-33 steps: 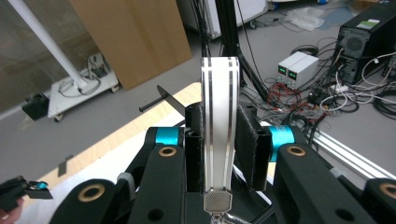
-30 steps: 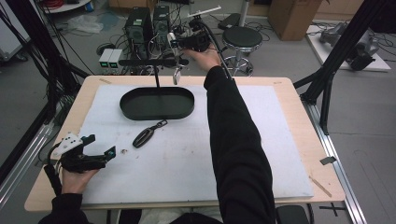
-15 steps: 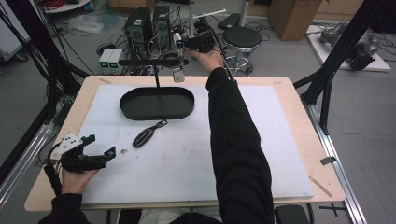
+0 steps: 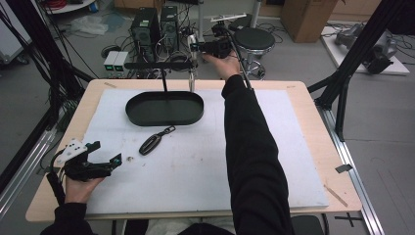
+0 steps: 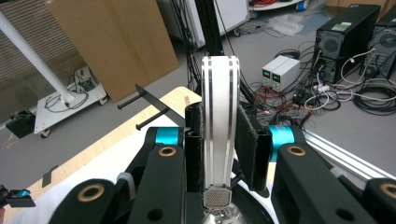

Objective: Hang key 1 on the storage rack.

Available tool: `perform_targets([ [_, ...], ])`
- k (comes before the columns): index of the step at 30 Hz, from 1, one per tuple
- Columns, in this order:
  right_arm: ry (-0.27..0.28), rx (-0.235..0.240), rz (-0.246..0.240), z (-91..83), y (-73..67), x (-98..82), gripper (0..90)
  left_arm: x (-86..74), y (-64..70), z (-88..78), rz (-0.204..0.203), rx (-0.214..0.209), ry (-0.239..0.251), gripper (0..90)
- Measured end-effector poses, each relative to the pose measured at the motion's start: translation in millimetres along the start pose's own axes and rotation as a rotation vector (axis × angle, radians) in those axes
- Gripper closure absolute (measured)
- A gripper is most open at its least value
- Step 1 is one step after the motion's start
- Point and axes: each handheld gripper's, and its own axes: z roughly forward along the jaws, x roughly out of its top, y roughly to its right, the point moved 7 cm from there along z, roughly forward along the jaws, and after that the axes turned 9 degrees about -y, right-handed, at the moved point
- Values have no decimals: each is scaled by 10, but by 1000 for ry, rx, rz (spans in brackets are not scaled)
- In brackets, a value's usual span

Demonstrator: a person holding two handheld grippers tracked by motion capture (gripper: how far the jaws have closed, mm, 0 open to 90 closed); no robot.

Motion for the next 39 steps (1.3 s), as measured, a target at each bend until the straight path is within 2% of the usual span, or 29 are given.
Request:
perform_targets([
  [3,6,-4,-4,21,-5,9,745,0,-2,-2,1,-1,0,17],
  [8,-8,-73,10,82,71,-21,742,-5,1,-5,5,0,-4,17],
  [12,-20,-77,23,121,111,-76,713,-6,-2,-12,4,-1,-4,17],
  [14,-19,-79,45,121,136,-108,570,-6,-1,-12,4,-1,-4,17],
  [17,-56,-96,64,124,191,-191,402,-6,2,-9,6,1,-3,17],
  [19,-79,-104,46,119,204,-250,296,-7,1,-9,6,-1,-6,17],
  [22,-117,-90,3,115,193,-348,112,-5,1,-4,6,1,-5,17],
  [24,-137,-104,-24,110,187,-414,91,-6,4,-3,6,0,-6,17],
  [26,-156,-119,-39,113,179,-481,15,-5,5,-4,9,-1,-8,17],
  [33,-259,-168,-114,112,111,-668,12,-8,7,-7,8,1,-9,17],
  [35,-261,-172,-144,97,83,-695,12,-7,7,-8,8,2,-7,17],
  [39,-259,-163,-140,50,69,-783,12,-7,9,-7,7,3,-7,17],
])
